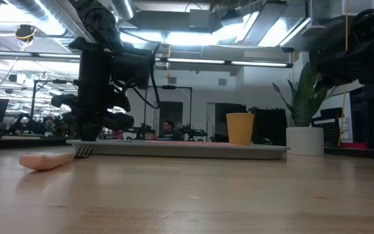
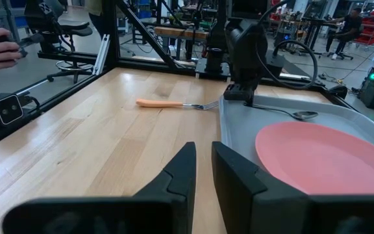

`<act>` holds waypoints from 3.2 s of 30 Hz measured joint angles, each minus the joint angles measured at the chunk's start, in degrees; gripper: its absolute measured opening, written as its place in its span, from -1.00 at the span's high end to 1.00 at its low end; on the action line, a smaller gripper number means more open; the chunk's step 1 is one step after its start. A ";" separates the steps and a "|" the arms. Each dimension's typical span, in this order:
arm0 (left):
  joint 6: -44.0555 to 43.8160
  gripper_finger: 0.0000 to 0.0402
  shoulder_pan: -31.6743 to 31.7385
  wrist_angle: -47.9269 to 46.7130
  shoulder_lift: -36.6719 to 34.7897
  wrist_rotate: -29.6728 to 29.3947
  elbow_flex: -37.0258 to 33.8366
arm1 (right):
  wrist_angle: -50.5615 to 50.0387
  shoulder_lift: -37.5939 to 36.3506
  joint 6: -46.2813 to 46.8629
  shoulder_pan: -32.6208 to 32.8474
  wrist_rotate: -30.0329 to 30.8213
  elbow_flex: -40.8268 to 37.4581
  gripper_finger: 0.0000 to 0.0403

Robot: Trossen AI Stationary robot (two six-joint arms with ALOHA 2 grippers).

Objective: Pick and place plate/cup/fork/spoon on tray
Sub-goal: Put the black spoon on the blue tray to the left of the pink plate, then put the orange fork on the blue tray to the left of the black spoon

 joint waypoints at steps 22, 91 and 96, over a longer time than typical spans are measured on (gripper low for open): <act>0.53 0.95 -0.02 5.07 0.00 1.14 0.02 | 0.00 0.00 0.00 0.00 0.02 0.00 0.72; -21.11 0.95 -15.89 -6.48 -4.15 2.68 17.56 | 0.00 0.01 -0.02 0.01 0.00 0.00 0.72; -37.87 0.95 -26.26 -7.15 -4.11 -1.34 18.27 | 0.00 -0.01 0.00 -0.01 0.01 0.00 0.72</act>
